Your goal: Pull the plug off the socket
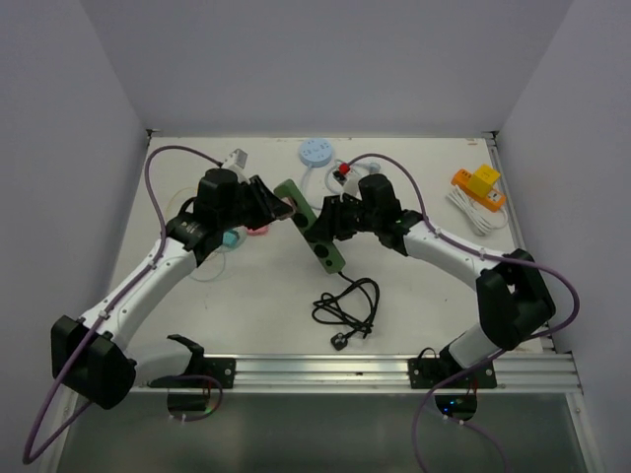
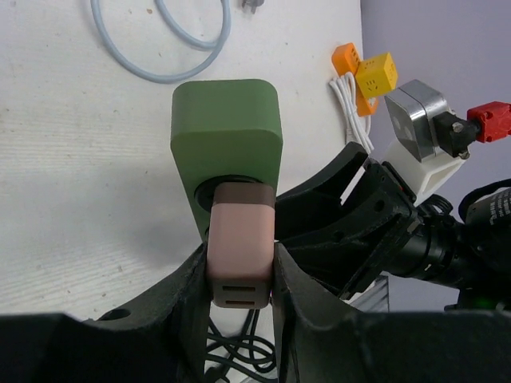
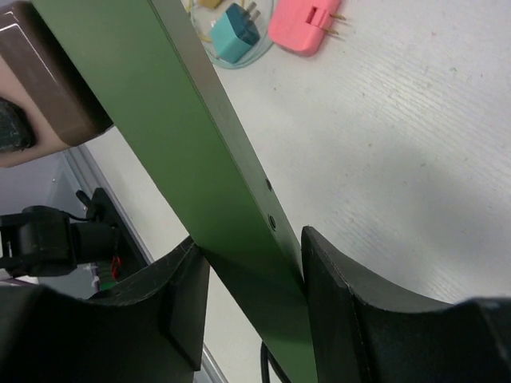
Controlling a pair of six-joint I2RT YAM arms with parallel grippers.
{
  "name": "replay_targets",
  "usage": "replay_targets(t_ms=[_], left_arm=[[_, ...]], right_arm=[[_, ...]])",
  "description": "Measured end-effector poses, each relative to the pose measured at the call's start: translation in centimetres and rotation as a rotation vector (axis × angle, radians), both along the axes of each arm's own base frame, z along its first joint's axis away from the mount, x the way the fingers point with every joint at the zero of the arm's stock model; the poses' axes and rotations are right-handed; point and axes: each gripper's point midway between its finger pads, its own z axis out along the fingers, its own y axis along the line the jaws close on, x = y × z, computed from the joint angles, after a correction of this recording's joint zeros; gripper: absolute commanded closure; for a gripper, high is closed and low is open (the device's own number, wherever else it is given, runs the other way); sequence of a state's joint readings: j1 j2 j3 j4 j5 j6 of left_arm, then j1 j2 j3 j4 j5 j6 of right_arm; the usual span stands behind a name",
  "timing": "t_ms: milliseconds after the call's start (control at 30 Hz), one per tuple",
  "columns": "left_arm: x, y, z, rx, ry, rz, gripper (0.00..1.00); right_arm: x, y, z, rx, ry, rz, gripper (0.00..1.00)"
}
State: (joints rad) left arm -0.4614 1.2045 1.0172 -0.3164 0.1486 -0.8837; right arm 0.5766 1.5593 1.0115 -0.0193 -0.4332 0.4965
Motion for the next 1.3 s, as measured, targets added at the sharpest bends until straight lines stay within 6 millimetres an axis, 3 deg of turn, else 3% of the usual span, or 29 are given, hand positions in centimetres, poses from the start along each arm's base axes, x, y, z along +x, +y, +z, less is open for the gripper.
replay_targets(t_ms=[67,100,200,267,300,467,667,800,1133,1300], left_arm=[[0.1,0.8,0.8,-0.027,-0.005,0.001,1.00],[0.2,1.7,1.3,-0.029,-0.017,0.025,1.00],[0.6,4.6,4.6,-0.062,-0.113,0.115,1.00],[0.5,4.7,6.4,-0.091,-0.163,0.120,1.00],[0.4,4.3,6.7,-0.098,-0.174,0.110,1.00],[0.2,2.5,5.2,-0.078,-0.134,0.060,1.00],[0.9,4.3,3.4,0.032,-0.128,0.104,0.99],[2.1,6.3,0.7,0.161,-0.100,0.150,0.96],[3.7,12.8,-11.0,0.411,0.164,0.265,0.69],[4.0,14.7,-14.9,0.473,0.269,0.289,0.57]], right_arm=[[0.6,0.3,0.7,0.009,-0.020,-0.005,1.00],[1.7,-0.8,0.2,-0.031,-0.020,-0.083,1.00],[5.4,-7.3,-3.5,-0.171,0.060,-0.334,1.00],[6.4,-10.6,-5.6,-0.235,0.122,-0.453,1.00],[6.4,-11.2,-6.0,-0.253,0.135,-0.474,1.00],[5.5,-10.8,-6.3,-0.275,0.151,-0.467,1.00],[5.3,-10.5,-3.9,-0.238,0.107,-0.462,1.00],[5.0,-10.4,-1.6,-0.195,0.063,-0.458,0.98],[2.8,-11.4,1.0,-0.156,-0.001,-0.454,0.49],[2.4,-12.2,2.0,-0.166,-0.031,-0.472,0.34]])
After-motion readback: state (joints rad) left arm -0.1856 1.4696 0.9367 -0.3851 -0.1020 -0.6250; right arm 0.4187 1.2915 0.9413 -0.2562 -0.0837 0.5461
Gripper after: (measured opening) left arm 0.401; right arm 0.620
